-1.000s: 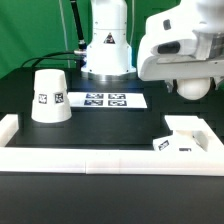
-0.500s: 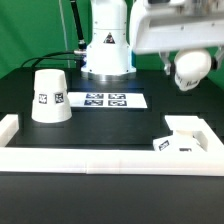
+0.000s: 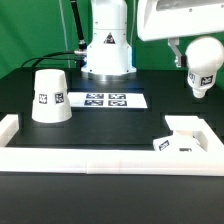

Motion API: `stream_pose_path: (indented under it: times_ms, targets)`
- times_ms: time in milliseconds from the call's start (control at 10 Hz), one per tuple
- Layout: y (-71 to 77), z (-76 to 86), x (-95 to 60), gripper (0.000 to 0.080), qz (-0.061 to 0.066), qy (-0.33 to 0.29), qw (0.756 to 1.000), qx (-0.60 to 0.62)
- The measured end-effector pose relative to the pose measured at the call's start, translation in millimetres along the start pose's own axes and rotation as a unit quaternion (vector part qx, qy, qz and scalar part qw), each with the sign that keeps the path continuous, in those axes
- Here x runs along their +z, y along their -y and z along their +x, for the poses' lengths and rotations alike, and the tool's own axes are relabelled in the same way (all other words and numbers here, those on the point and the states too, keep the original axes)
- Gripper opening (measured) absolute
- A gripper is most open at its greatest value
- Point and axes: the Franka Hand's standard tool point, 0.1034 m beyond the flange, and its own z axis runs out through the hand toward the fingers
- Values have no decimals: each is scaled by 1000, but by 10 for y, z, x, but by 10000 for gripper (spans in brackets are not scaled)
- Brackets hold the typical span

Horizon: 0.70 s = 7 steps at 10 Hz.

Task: Assemble lamp

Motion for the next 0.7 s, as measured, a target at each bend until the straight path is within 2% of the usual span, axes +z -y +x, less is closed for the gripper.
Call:
stream_pose_path:
  times_ms: [100, 400, 700]
  targets:
    - [-90, -21, 29, 580, -3, -26, 999, -24]
    - [-341, 125, -54, 580, -12, -43, 996, -75]
    - [-342, 119, -42, 580, -12, -40, 996, -77]
